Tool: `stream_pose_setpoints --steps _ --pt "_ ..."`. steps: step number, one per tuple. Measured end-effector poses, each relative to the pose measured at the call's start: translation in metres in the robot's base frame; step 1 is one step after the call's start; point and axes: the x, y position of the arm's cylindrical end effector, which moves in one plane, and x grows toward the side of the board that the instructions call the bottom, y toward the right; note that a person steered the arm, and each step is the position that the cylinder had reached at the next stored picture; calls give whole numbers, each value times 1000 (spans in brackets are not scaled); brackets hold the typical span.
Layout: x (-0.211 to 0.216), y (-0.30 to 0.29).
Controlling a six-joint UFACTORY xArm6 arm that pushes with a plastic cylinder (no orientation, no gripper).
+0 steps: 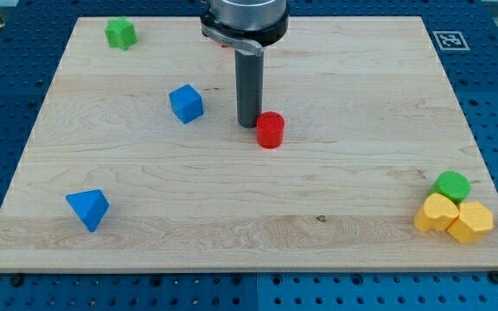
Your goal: Place the red circle towards the left side of the green circle
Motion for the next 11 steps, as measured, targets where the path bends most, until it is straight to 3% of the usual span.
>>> stream_pose_setpoints --steps 8,11 --pt "44 102" --pt "55 77"
